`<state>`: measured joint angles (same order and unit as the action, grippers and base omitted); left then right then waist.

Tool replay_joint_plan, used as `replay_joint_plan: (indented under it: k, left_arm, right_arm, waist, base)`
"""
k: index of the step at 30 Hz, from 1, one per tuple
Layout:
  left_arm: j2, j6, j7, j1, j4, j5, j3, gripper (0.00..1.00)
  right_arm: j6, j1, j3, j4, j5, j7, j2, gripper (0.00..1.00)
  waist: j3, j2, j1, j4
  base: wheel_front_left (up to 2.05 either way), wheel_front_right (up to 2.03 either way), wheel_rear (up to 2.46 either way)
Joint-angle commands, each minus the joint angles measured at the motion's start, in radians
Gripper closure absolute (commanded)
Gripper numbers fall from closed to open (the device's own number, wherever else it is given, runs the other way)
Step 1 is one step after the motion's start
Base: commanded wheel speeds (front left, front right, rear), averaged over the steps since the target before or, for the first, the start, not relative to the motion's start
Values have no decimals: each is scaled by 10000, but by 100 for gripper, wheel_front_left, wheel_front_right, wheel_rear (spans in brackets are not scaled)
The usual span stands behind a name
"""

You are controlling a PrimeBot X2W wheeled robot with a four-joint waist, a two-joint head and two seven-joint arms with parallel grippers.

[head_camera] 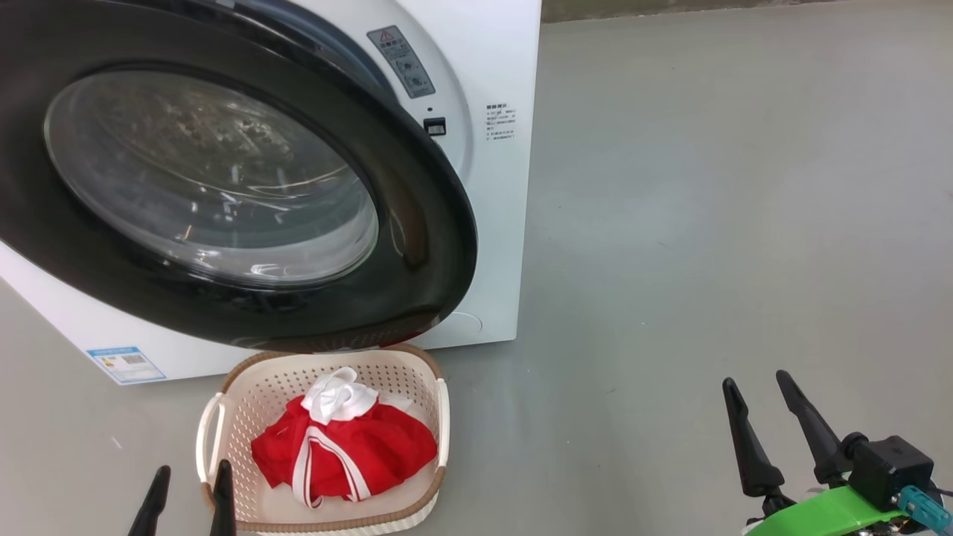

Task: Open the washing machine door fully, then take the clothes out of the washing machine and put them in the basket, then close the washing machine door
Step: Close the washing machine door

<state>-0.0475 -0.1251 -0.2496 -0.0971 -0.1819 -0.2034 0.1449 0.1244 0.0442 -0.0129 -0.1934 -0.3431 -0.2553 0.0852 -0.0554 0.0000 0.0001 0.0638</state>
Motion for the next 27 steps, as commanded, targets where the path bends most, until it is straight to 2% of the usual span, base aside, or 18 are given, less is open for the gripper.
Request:
replay_joint_plan:
  k: [1, 15, 16, 17, 20, 21, 27]
  left_arm:
    - [-30, -55, -122, 93, 294, -30, 377, 0]
    - [-29, 32, -122, 26, 376, -81, 220, 0]
    - [-29, 56, -122, 13, 389, -96, 160, 0]
    - [-29, 78, -122, -2, 397, -110, 92, 0]
    - [-29, 145, -122, -34, 412, -168, -140, 0]
    - [-28, 160, -122, -38, 411, -176, -235, 0]
    - [-28, 312, -122, -46, 429, -211, -857, 0]
  right_arm:
    - [63, 34, -178, 227, -28, -65, 95, 0]
    - [63, -5, -404, 222, -49, -65, 147, 0]
    - [63, -33, -479, 215, -78, -65, 156, 19]
    - [63, -66, -575, 192, -114, -65, 178, 52]
    - [63, -224, -853, 127, -209, -65, 244, 93]
    - [63, -287, -956, 103, -238, -65, 262, 100]
    - [63, -742, -1595, -131, -409, -65, 283, 100]
  waist:
    - [-9, 0, -1, 5]
    - [43, 0, -1, -200]
    - [47, 0, -1, -262]
    - [59, 0, -1, -331]
    - [78, 0, -1, -573]
    - [80, 0, -1, -676]
    - [82, 0, -1, -1463]
  base:
    - [0, 0, 0]
    - [0, 0, 0]
    - [0, 0, 0]
    - [0, 0, 0]
    - [0, 0, 0]
    - [0, 0, 0]
    - [0, 0, 0]
